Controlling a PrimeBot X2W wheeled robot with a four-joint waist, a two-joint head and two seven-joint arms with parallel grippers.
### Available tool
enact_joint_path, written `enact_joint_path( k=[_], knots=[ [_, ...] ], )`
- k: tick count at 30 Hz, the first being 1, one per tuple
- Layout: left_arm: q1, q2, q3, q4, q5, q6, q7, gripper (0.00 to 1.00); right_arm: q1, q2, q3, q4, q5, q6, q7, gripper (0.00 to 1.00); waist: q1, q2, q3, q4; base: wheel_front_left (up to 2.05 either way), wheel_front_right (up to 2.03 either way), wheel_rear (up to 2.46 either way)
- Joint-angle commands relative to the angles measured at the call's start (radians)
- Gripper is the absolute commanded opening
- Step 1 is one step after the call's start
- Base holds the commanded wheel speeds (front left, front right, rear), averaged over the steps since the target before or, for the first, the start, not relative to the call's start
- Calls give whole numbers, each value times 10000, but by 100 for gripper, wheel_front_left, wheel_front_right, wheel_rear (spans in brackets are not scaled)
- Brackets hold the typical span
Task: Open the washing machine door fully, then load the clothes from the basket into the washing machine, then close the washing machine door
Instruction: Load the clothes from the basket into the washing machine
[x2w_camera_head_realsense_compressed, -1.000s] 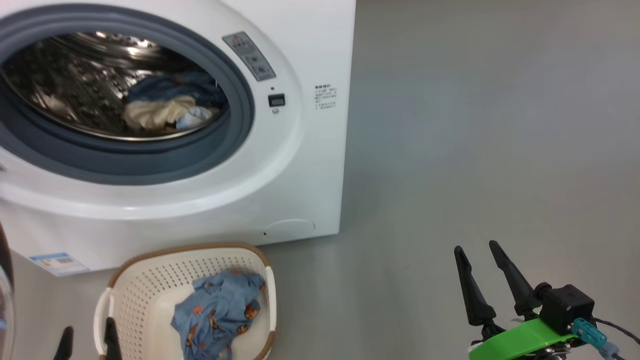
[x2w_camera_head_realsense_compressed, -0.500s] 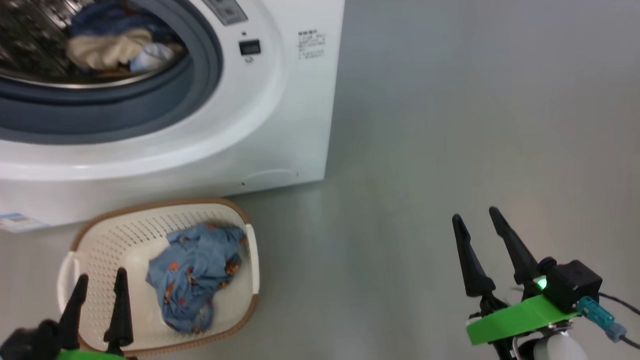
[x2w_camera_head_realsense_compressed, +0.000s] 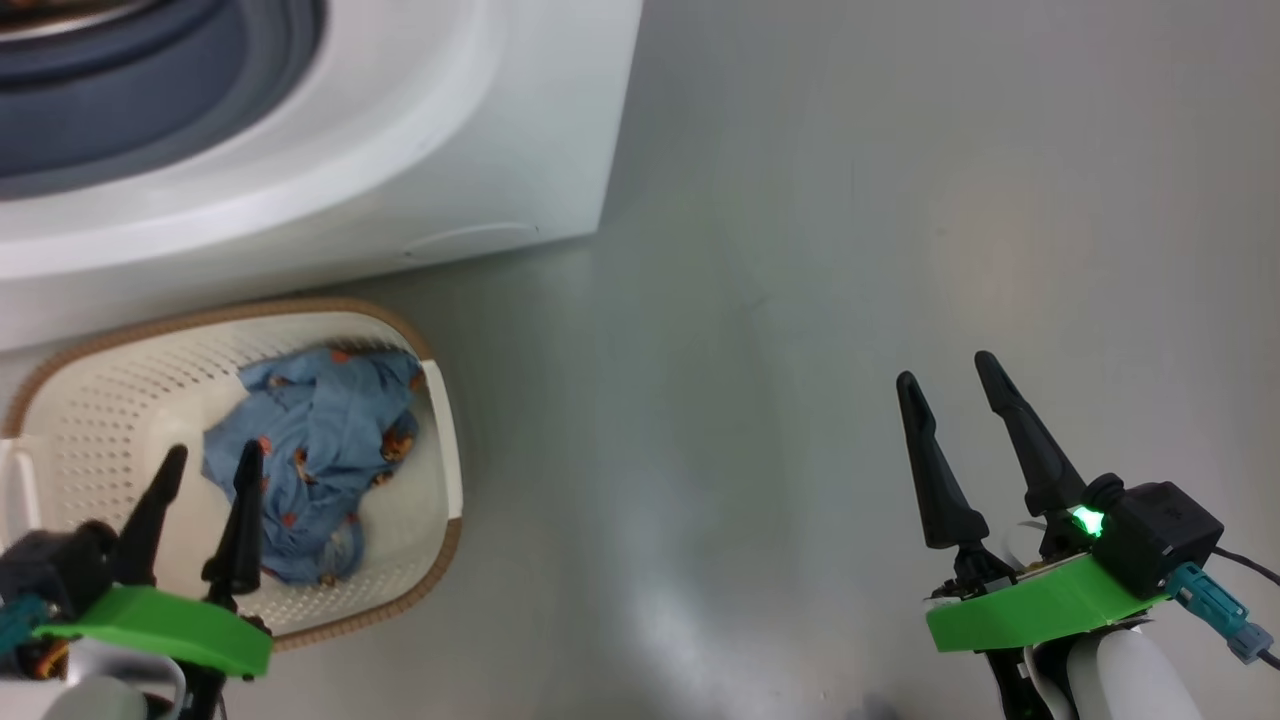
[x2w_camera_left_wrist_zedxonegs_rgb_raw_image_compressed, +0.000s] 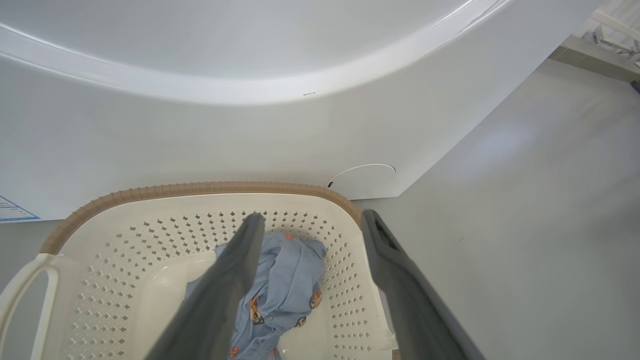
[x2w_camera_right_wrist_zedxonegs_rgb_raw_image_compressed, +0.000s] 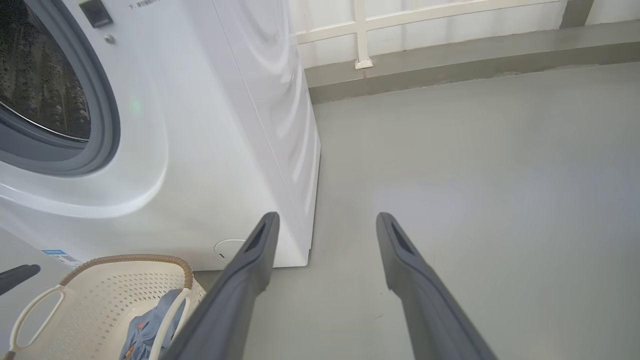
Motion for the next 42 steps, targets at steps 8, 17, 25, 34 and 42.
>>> enact_joint_path(
  k=[8,17,25,34,42],
  knots=[
    [-1207,957,-563,871,-567,-30,-51,100,-109,3,400,-511,26,62,-46,100,0,-1,1717,-494,0,0,0],
    [-2294,1698,-1515,1675,-1263,-30,-51,100,-215,3,571,-837,102,62,-46,100,0,-1,2825,-749,0,0,0],
    [-3433,2420,-2820,2444,-2038,-30,-51,100,-160,3,570,-1110,179,62,-46,100,0,-1,3695,-804,0,0,0],
    [-4383,2712,-3920,3207,-2624,-30,-51,100,-189,3,559,-1231,156,62,-46,100,0,-1,4197,-708,0,0,0],
    [-5131,2920,-4500,3816,-3036,-30,-51,100,-34,3,585,-1326,203,62,-46,100,0,-1,4477,-832,0,0,0]
  ],
)
